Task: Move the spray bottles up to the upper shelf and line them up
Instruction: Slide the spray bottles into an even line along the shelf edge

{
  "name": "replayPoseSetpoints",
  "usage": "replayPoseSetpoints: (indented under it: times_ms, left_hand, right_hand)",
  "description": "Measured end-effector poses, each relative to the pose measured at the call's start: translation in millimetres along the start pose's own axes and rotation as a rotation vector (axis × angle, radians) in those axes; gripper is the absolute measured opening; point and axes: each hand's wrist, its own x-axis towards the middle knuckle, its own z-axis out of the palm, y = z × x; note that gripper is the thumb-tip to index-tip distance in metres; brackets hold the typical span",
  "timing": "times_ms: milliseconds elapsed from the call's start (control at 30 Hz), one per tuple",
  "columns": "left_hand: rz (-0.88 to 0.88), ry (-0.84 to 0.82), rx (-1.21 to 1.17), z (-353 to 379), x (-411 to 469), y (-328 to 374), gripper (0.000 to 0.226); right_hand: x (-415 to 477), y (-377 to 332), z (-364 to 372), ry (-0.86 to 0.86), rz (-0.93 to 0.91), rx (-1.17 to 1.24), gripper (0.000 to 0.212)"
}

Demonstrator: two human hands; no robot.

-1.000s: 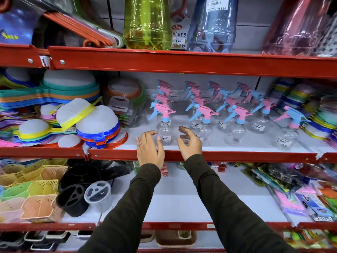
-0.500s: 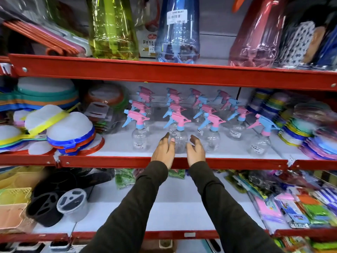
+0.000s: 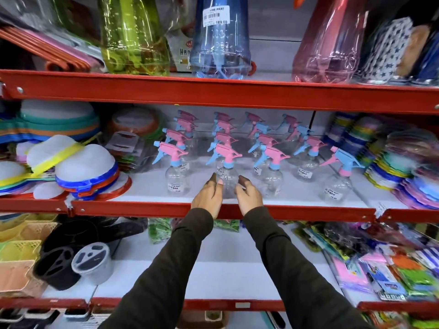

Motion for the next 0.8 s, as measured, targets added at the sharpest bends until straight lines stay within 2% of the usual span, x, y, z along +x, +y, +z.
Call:
replayPoseSetpoints:
  times_ms: [133,267,400,500,567,700,800]
  left_hand:
    - [0.080,0.103,0.019,5,-6,3,0.055]
    - [0.114,0.289,-0.033,14,-19,7,0.049]
    - [0.177,0.388,-0.002,30,-32,21,0.038]
    - [0.281,0.311,-0.001,49,-35,39,0.037]
    - [0.297,0.228,0.016,61,-31,51,0.042]
    - [0.167,0.003,0.011,81,-14,75,0.054]
    - [0.059,-0.113,-0.117,89,-5,86,0.055]
  right_hand:
    - [-4,0,0,0.068,-0.011,0.074,0.043]
    - [-12,7,-7,0.200,-0.086,0.182,0.032]
    - [-14,17,-30,0.372,-0.140,0.263,0.033]
    - [-10,25,-57,0.507,-0.199,0.211,0.031]
    - [-6,29,-73,0.534,-0.187,0.178,0.027]
    - [12,33,-99,0.365,-0.026,0.143,0.037]
    - [20,34,-110,0.207,0.056,0.055,0.046]
